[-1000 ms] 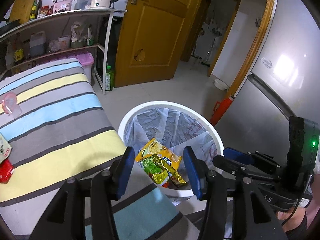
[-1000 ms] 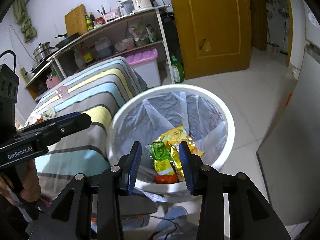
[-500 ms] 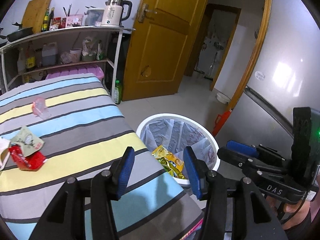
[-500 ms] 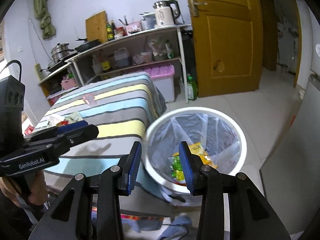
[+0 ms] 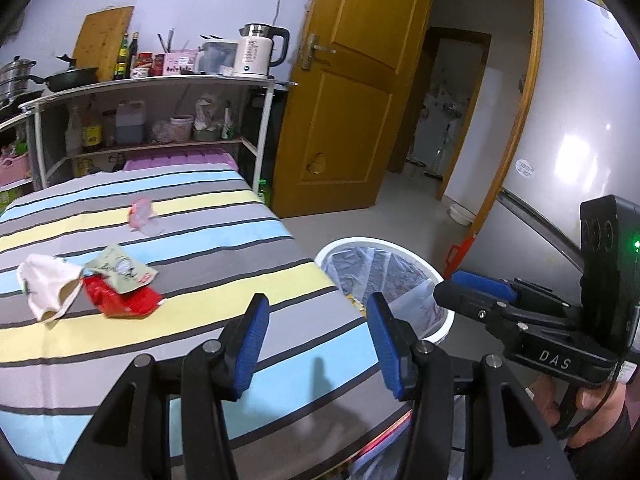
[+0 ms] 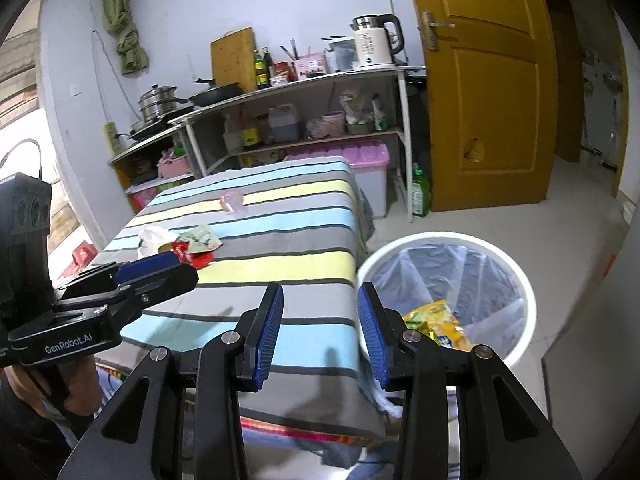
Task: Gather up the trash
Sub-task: 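Move both tools back over the bed toward the white plastic bag, then grasp the white plastic bag with the left tool while the right tool grasps the green-white packet, then carry the white bag and green-white packet over the white bin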
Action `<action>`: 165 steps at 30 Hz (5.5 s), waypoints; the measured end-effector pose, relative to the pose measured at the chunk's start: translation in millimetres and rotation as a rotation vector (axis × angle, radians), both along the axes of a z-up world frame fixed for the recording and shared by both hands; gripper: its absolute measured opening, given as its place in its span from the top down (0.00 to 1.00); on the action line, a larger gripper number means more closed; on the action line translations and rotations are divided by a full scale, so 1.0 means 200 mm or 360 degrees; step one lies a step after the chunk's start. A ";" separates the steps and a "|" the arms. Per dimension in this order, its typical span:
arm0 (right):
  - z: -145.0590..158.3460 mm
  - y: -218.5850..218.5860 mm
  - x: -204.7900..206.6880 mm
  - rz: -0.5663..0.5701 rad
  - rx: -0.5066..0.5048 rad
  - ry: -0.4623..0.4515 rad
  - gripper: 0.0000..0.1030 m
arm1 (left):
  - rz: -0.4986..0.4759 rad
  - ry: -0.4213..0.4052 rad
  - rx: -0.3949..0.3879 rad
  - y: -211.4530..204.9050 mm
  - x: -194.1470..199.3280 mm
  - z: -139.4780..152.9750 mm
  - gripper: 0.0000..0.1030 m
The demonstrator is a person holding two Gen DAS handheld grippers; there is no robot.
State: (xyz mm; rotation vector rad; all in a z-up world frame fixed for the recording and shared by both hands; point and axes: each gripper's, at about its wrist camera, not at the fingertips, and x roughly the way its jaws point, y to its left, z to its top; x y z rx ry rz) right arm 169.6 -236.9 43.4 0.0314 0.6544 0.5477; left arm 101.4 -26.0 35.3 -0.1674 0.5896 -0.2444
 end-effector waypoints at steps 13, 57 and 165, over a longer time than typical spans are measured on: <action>-0.05 0.26 -0.01 0.0195 -0.0046 0.0037 0.61 | 0.0172 0.0021 -0.0007 0.25 -0.11 -0.07 0.49; -0.19 1.09 0.41 0.0615 -0.0180 0.0164 0.52 | 0.0986 0.0349 -0.0160 1.18 0.22 -0.36 0.41; -0.18 -0.35 0.38 -0.0266 -0.0073 0.0170 0.84 | -0.0121 0.0278 0.0126 -0.38 0.59 -0.15 0.80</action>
